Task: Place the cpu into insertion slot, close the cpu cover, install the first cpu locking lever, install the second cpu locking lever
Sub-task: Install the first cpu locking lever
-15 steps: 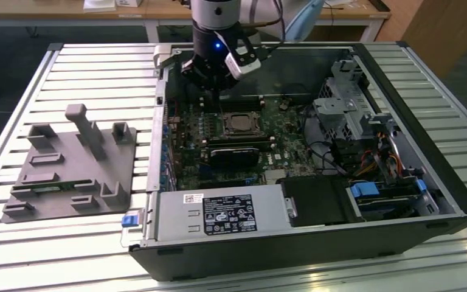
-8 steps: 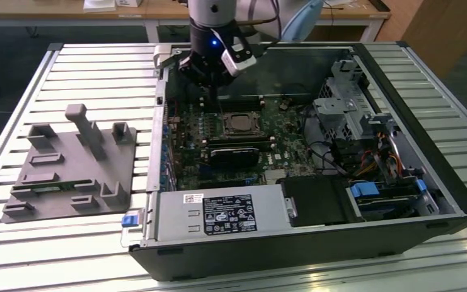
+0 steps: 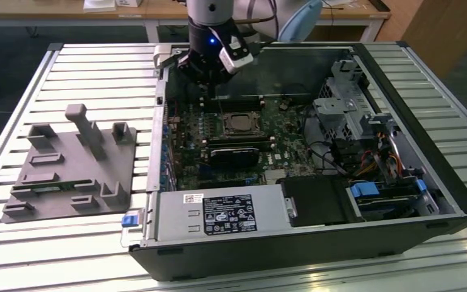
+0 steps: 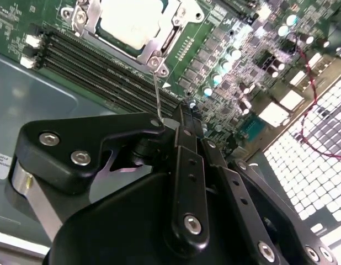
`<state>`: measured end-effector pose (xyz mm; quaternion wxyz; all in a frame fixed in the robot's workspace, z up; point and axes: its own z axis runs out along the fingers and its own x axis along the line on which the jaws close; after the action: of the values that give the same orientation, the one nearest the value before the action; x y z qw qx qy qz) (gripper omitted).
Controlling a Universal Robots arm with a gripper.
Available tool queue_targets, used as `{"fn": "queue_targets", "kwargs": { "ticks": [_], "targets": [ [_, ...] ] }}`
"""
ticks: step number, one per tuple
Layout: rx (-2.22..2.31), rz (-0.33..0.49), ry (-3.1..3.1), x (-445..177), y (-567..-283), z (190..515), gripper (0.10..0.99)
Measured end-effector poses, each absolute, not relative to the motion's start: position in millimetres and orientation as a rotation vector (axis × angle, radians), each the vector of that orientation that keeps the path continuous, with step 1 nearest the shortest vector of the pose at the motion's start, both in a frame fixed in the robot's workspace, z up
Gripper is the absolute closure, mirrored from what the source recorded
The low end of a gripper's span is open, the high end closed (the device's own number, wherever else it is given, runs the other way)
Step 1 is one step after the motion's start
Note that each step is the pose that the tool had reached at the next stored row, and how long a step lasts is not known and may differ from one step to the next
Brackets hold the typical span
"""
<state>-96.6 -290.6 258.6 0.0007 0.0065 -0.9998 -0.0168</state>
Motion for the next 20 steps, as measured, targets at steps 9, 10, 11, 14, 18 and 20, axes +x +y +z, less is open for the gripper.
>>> {"fn": "queue_targets", "kwargs": {
  "ticks": [9, 10, 11, 14, 18, 20],
  "targets": [
    [0.021, -0.053, -3.140, -87, -288, 257, 0.973],
    [0.021, -0.053, -3.140, -85, -288, 257, 0.973],
    [0.021, -0.053, -3.140, -82, -288, 257, 0.973],
    [0.021, -0.053, -3.140, -74, -288, 257, 0.973],
    [0.021, -0.053, -3.140, -60, -287, 257, 0.973],
    [0.021, -0.053, -3.140, -55, -287, 256, 0.973]
  ]
}}
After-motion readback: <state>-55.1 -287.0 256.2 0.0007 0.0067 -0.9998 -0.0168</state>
